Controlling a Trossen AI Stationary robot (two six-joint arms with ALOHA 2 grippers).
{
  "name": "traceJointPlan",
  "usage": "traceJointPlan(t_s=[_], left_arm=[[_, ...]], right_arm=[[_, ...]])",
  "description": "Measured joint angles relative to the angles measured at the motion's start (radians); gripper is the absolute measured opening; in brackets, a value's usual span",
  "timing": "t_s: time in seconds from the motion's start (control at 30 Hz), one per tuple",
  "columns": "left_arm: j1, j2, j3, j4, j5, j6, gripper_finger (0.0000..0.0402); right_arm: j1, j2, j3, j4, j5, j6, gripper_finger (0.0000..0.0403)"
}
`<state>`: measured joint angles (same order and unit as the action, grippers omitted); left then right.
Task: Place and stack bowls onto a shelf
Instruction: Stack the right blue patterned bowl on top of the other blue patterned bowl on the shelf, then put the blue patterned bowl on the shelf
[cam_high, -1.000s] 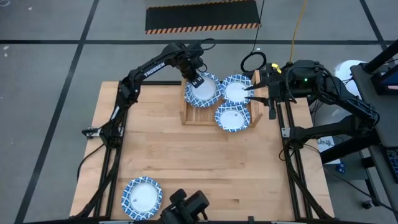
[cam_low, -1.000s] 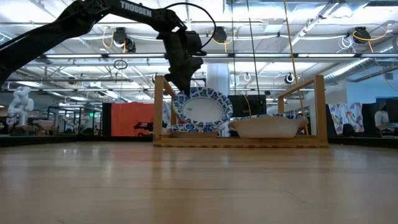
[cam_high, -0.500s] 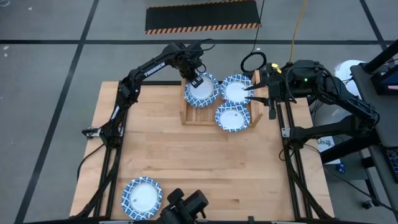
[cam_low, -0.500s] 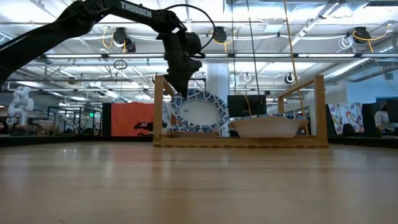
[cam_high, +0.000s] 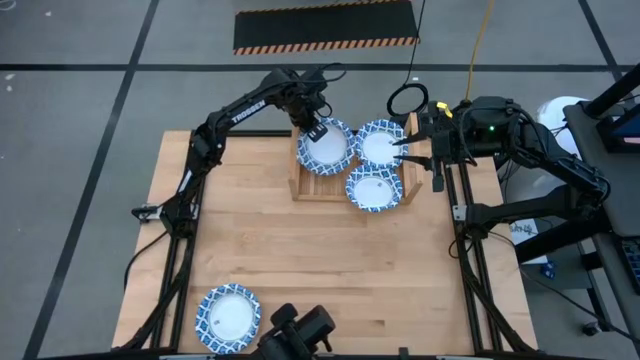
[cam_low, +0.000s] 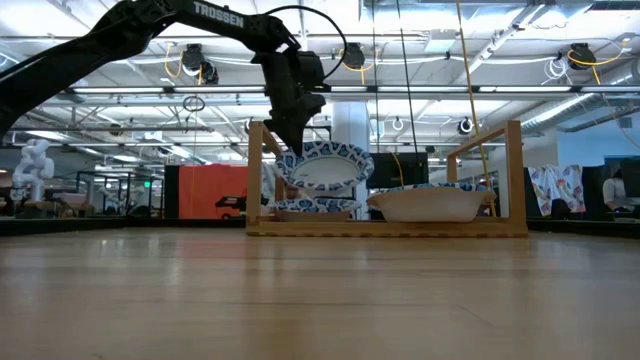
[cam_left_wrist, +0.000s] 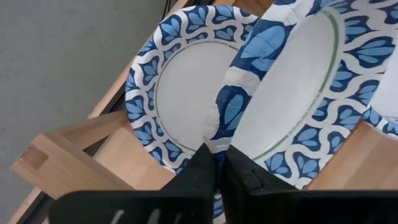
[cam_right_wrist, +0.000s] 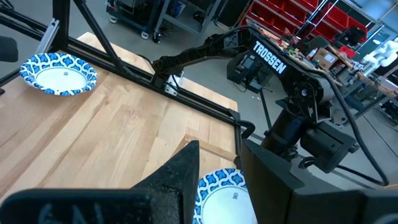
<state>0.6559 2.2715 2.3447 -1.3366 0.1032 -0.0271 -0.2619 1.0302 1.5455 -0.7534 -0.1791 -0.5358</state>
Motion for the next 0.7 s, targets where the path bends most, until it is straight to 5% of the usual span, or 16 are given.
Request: traceJointPlan(t_s=[0.13, 0.43, 0.7], left_arm=[[0.000, 0.000, 0.000, 0.000, 0.000, 0.004, 0.0012], [0.000, 0.000, 0.000, 0.002, -0.038, -0.033, 0.0093], [0.000, 0.000, 0.000, 0.002, -0.045, 0.037, 0.0108]], right_arm=[[0.000, 0.000, 0.000, 0.000, 0.000, 0.000, 0.0114], [0.000, 0.000, 0.000, 0.000, 0.000, 0.000, 0.0114], [0.000, 0.000, 0.000, 0.000, 0.000, 0.000, 0.0114]])
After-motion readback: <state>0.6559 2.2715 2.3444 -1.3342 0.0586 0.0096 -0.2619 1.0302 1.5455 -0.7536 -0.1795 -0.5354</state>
